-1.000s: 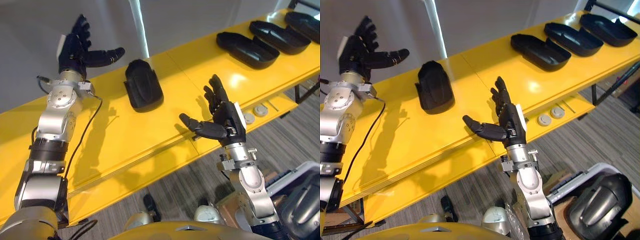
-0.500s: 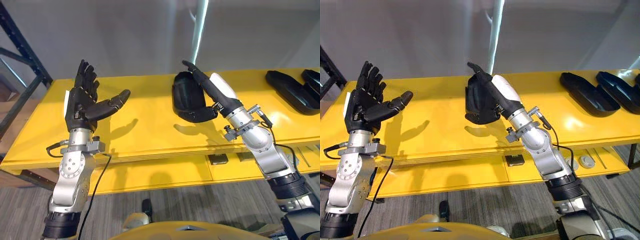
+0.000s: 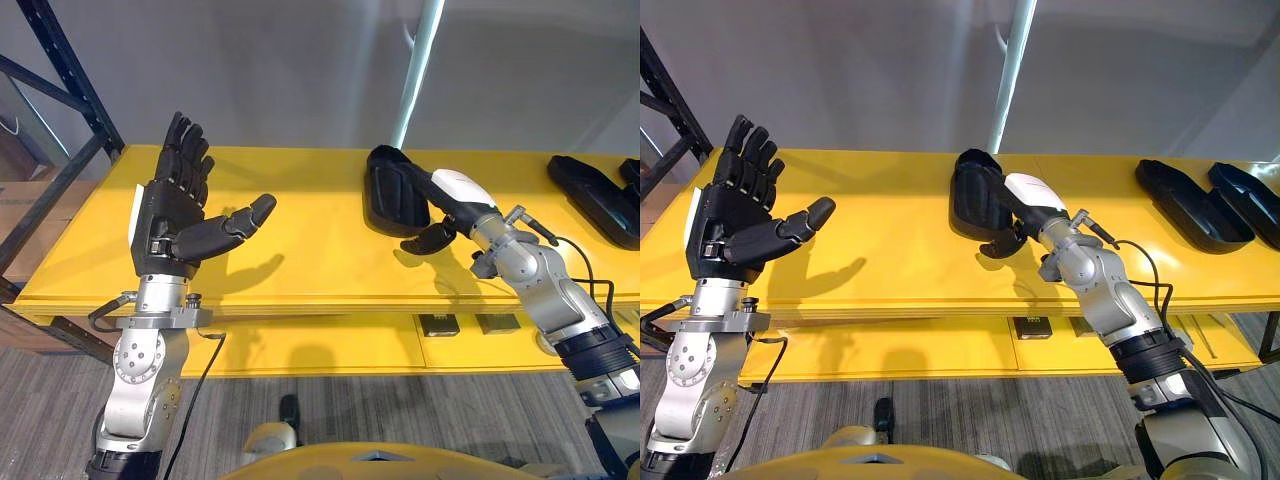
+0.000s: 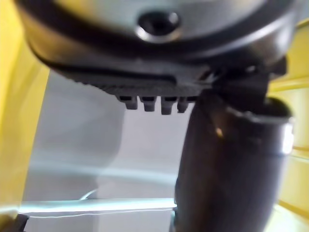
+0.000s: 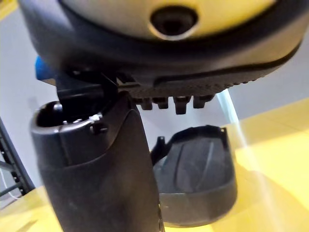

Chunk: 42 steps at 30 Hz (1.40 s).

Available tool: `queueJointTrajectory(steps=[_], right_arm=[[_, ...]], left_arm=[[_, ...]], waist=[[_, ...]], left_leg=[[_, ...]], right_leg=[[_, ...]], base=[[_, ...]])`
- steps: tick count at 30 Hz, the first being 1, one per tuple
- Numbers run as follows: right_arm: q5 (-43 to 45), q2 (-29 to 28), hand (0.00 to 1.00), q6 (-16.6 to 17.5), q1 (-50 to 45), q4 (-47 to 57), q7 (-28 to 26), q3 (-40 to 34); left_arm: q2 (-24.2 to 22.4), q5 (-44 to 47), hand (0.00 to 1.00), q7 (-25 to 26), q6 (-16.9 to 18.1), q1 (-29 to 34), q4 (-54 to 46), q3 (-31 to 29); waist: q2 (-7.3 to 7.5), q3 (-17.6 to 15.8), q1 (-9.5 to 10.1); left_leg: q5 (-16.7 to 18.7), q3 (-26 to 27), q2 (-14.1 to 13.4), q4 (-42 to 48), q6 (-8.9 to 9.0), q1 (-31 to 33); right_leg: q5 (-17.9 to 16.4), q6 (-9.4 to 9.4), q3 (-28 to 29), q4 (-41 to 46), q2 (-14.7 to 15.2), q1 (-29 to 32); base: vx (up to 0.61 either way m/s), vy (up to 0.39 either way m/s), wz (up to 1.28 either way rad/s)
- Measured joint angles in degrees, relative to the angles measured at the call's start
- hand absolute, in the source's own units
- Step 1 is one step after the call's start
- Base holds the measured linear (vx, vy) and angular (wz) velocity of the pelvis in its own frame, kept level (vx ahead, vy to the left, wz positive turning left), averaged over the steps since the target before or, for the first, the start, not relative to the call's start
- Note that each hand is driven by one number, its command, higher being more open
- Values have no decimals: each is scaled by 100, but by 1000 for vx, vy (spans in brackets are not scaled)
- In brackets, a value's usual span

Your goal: Walk over and take three plastic housings, then place them on the shelf

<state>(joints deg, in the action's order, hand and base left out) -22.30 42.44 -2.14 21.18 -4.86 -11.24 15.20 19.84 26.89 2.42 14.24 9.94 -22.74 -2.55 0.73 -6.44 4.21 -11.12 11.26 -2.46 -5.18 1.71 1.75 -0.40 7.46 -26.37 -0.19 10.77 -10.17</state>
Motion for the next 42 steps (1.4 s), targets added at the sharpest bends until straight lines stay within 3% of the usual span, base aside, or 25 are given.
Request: queueJointTrajectory(steps=[6,11,13,15,16,18,23,24,25,26,27,28,31,35,42], right_arm=[[-190,-7,100,-81,11,-274,-235,0],[-189,-28,100,-62,396,-718,-389,25],[-173,-26,100,-30,691,-850,-389,70],[-172,0,100,59,959,-844,-389,121],[-174,0,0,81,981,-843,-389,123],[-175,13,0,129,1018,-844,-383,138],[-158,245,0,268,1013,-836,-384,374],[-169,250,0,299,1005,-836,-357,428],[-189,220,0,288,990,-838,-248,460],[-202,169,0,273,975,-840,-140,437],[-211,125,0,261,981,-840,-88,395],[-220,87,0,311,970,-794,-50,391],[-231,35,0,404,948,-684,2,315],[-429,35,0,420,916,-670,-75,262],[-435,140,0,634,652,-644,-125,50]], left_arm=[[-112,51,100,-124,-3,-4,0,184],[-228,46,100,-181,-12,-61,1,300],[-220,40,100,-190,-11,-207,2,303],[-152,25,100,-181,-11,-429,19,298],[-141,9,100,-181,-12,-474,38,303],[-116,2,100,-176,-12,-555,44,301],[-75,0,100,-182,-11,-557,44,282],[-75,-1,100,-190,-12,-563,44,284],[-73,0,100,-206,-12,-595,46,312],[-60,0,100,-232,-4,-644,44,333],[-64,0,100,-265,0,-662,52,339],[-56,-1,100,-332,0,-690,117,367],[-37,2,100,-403,-9,-762,179,371],[-36,13,100,-428,-64,-628,188,365],[-35,53,100,-604,-80,-464,189,401]], waist=[[18,-79,14],[-66,-328,-2],[-44,-514,-9],[68,-698,-9],[100,-717,-6],[183,-813,3],[139,-878,4],[127,-886,0],[152,-888,-2],[294,-935,3],[310,-975,41],[164,-973,79],[174,-975,25],[187,-980,91],[187,-978,31]], left_leg=[[0,17,-2,0,-4,-17],[-25,0,-32,0,-23,0],[-48,-10,-79,1,5,95],[-58,-39,-128,1,18,257],[-65,-41,-137,1,28,286],[-65,-34,-163,1,28,293],[-64,99,-196,1,28,287],[-28,113,-207,0,74,298],[206,212,-193,0,319,342],[259,312,-126,215,157,374],[287,301,-107,522,47,411],[424,164,-109,568,-96,258],[188,121,38,12,-111,63],[175,133,92,11,-144,-80],[185,173,82,2,-129,-165]], right_leg=[[31,-4,1,15,-7,-25],[-38,-35,0,185,-33,45],[-132,-98,10,382,-38,220],[-182,-119,22,553,-79,451],[-188,-127,21,575,-87,485],[-201,-143,33,626,-90,515],[-197,-139,136,610,-114,556],[-196,-139,141,586,-140,566],[-192,-139,139,464,-122,561],[-149,-137,131,311,39,586],[-132,-116,150,285,84,549],[-57,-43,165,312,17,495],[30,-23,144,318,102,510],[35,-15,127,327,127,369],[20,-34,150,318,116,296]], base=[[70,-17,-1],[-2,-1,-2],[-85,11,-2],[-88,-9,2],[-75,-8,1],[-46,-16,2],[-40,-6,-8],[-40,9,-3],[-44,38,3],[-27,46,2],[76,34,-7],[89,10,1],[88,37,20],[89,2,4],[20,3,-2]])
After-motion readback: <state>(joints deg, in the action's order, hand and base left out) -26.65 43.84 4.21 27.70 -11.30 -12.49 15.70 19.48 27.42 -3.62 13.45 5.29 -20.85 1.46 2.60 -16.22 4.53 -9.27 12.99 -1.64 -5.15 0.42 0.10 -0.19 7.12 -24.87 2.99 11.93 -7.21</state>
